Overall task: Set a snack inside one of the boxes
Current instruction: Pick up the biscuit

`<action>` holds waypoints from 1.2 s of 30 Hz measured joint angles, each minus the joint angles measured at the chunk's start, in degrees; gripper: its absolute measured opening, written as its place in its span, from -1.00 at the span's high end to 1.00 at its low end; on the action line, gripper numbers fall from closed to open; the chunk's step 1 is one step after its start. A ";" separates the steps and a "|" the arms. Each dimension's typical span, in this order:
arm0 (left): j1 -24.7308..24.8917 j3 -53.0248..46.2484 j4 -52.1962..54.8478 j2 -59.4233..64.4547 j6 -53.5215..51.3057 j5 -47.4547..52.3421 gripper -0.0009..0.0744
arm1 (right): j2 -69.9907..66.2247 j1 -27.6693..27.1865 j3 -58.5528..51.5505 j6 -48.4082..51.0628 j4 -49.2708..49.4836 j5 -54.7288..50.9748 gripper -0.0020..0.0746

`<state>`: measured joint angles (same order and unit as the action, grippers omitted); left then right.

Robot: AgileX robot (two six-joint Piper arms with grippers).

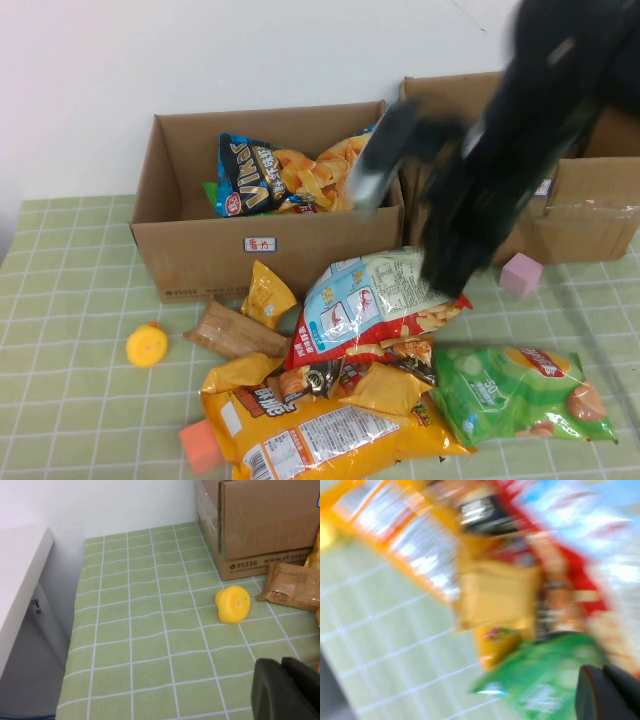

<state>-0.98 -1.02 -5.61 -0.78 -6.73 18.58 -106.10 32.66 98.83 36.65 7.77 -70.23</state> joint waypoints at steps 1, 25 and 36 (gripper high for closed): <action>0.00 0.00 0.00 0.00 0.00 0.00 0.98 | 0.00 2.30 -1.28 0.00 -1.41 0.00 0.95; 0.00 0.00 0.00 0.00 0.00 0.00 0.98 | -6.40 14.40 -14.36 -3.82 -9.78 16.51 -0.76; 0.00 0.00 0.00 0.00 0.00 0.00 0.98 | -10.60 13.92 -14.58 -17.25 -19.97 23.26 -0.37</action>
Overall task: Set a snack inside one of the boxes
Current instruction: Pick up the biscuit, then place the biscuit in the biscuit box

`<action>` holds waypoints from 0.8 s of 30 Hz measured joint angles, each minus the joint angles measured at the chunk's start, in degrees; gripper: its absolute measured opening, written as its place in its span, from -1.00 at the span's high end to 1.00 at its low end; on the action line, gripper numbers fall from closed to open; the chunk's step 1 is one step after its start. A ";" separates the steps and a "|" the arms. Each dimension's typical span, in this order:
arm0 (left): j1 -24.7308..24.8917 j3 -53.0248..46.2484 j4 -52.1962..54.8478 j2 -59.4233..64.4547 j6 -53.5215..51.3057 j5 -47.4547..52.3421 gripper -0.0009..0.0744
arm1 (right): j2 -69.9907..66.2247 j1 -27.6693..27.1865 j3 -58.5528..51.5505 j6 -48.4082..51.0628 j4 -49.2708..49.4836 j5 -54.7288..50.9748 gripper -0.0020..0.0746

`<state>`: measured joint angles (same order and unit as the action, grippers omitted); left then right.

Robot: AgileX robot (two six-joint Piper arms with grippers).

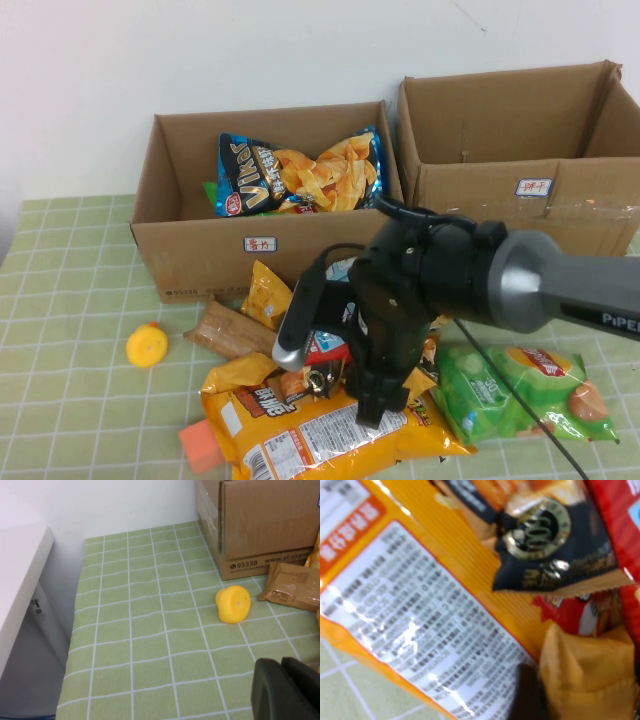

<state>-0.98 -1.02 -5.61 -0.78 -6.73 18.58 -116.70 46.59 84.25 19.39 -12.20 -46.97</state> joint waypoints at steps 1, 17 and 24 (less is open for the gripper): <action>0.00 0.00 0.00 0.00 0.00 0.00 0.98 | 0.00 -0.17 0.00 -0.26 0.12 0.00 -0.30; 0.00 0.00 0.00 0.00 0.00 0.00 0.98 | 8.35 -1.14 0.72 -3.28 -1.16 -6.49 0.61; 0.00 0.00 0.00 0.00 0.00 0.00 0.98 | 21.09 -2.17 0.92 -13.83 -18.26 -2.71 0.61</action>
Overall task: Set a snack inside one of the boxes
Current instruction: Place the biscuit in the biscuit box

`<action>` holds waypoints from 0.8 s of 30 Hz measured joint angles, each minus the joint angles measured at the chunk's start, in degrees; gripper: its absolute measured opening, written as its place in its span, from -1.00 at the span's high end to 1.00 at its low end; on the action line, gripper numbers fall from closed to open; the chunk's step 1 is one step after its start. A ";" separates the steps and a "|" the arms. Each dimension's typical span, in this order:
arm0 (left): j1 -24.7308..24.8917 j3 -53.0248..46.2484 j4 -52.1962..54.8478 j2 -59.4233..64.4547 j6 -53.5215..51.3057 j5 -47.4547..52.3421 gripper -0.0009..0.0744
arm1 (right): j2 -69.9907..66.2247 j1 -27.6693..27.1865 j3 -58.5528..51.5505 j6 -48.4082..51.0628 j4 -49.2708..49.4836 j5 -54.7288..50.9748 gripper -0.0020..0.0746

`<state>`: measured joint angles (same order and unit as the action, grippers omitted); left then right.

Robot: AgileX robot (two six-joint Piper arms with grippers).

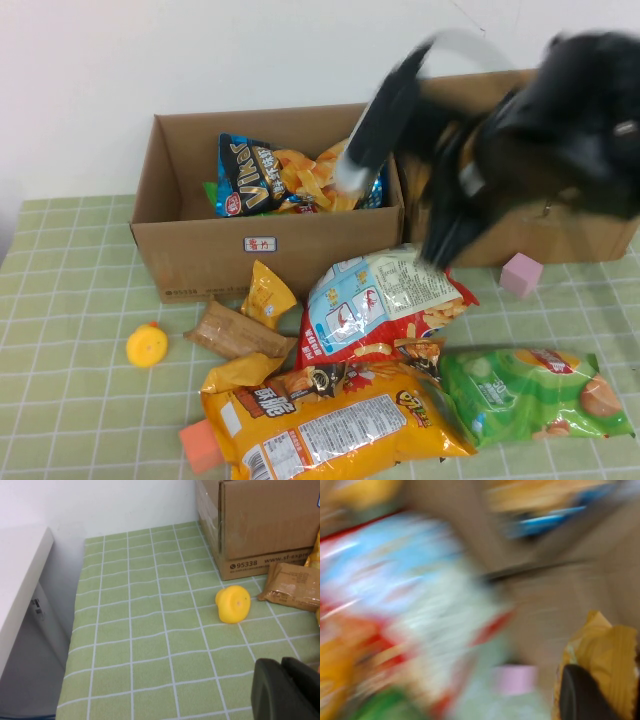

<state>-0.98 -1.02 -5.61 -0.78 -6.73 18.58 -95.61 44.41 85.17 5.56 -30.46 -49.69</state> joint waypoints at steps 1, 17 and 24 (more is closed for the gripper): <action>0.00 0.00 0.00 0.00 0.00 0.00 0.98 | 0.81 -1.01 0.00 -2.85 -3.00 1.39 0.61; 0.00 0.00 0.00 0.00 -1.54 0.00 0.98 | -12.82 -29.39 5.84 -34.20 -0.74 34.28 0.61; 0.00 0.00 0.00 0.00 -1.54 0.00 0.98 | -18.73 -30.72 8.02 -35.64 3.05 34.05 -0.08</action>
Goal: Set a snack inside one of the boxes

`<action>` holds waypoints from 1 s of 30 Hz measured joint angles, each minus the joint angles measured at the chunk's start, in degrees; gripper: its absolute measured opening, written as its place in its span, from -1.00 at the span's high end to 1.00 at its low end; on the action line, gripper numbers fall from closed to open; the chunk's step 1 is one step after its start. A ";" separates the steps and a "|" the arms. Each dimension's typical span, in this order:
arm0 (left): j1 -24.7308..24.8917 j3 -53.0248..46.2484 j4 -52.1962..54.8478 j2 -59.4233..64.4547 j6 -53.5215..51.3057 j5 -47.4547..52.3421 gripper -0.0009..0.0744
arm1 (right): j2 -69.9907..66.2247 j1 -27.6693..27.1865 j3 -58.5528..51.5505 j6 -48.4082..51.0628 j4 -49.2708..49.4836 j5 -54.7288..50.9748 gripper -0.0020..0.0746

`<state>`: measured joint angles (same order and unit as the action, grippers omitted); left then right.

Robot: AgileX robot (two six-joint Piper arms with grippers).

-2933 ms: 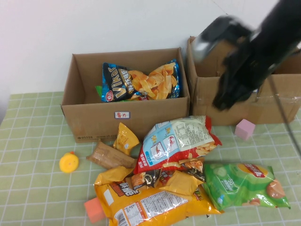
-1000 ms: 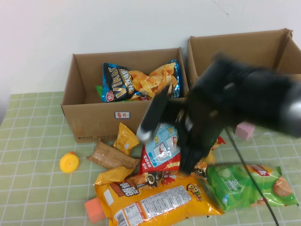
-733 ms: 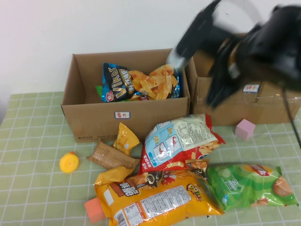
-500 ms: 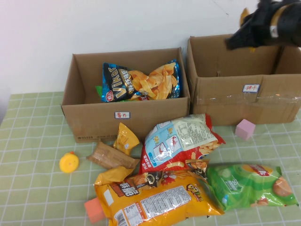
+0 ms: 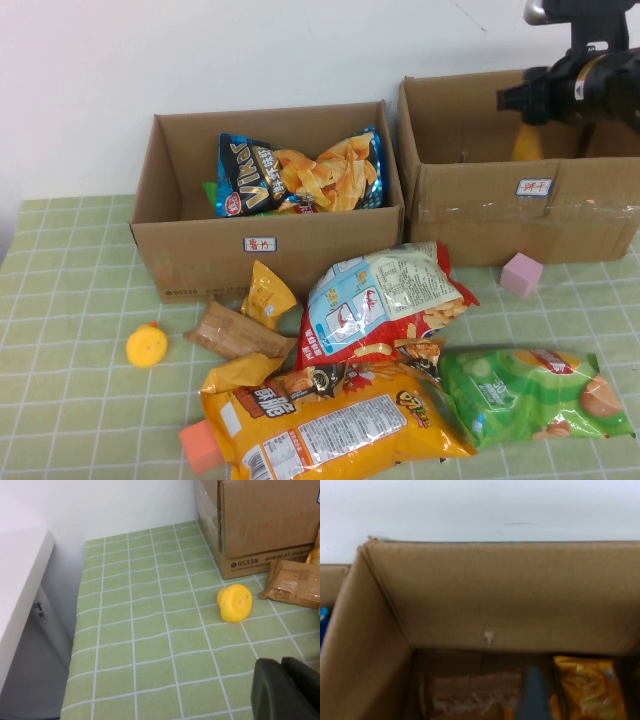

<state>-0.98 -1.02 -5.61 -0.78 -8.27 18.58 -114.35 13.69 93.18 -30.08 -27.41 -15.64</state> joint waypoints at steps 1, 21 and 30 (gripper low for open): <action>0.00 0.00 0.00 0.00 0.00 0.00 0.98 | 0.00 0.00 0.00 0.00 0.69 0.00 -0.18; 0.00 0.00 0.00 0.00 0.00 0.00 0.98 | 29.20 -0.22 -6.80 23.85 18.66 -18.04 0.94; 0.00 0.00 0.00 0.00 0.00 0.00 0.98 | 50.49 -0.22 -27.08 49.21 40.33 -15.51 0.95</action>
<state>-0.98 -1.02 -5.61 -0.78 -8.27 18.58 -63.86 13.47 66.11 19.13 12.92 -31.14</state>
